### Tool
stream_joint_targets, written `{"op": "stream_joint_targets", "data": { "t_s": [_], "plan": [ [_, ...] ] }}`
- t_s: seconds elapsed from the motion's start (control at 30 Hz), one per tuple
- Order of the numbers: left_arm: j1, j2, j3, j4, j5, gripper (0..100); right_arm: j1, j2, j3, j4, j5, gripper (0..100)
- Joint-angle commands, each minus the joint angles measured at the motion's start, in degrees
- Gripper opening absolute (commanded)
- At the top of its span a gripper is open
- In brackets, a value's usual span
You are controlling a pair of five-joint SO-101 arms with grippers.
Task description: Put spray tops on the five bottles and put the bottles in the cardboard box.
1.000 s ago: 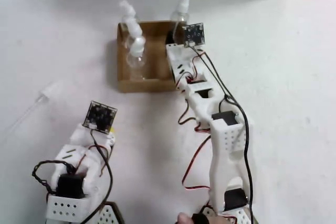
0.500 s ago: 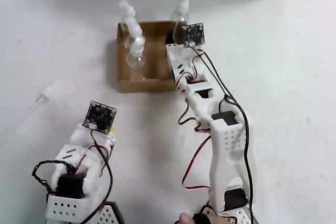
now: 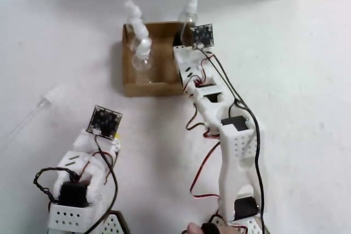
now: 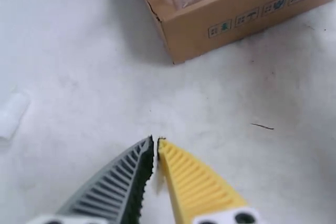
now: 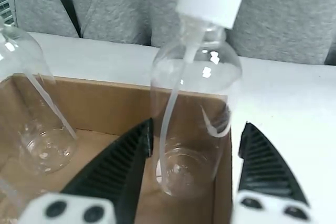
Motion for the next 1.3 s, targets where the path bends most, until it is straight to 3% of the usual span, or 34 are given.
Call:
{"op": "stream_joint_targets", "data": {
  "t_s": [0.0,1.27],
  "plan": [
    [-0.7,-0.4,-0.2,0.1,-0.7,2,-0.4,-1.2,-0.2,-1.0,0.2,21.1],
    [-0.7,-0.4,-0.2,0.1,-0.7,2,-1.0,-8.7,6.7,-1.0,0.1,21.2]
  ]
}}
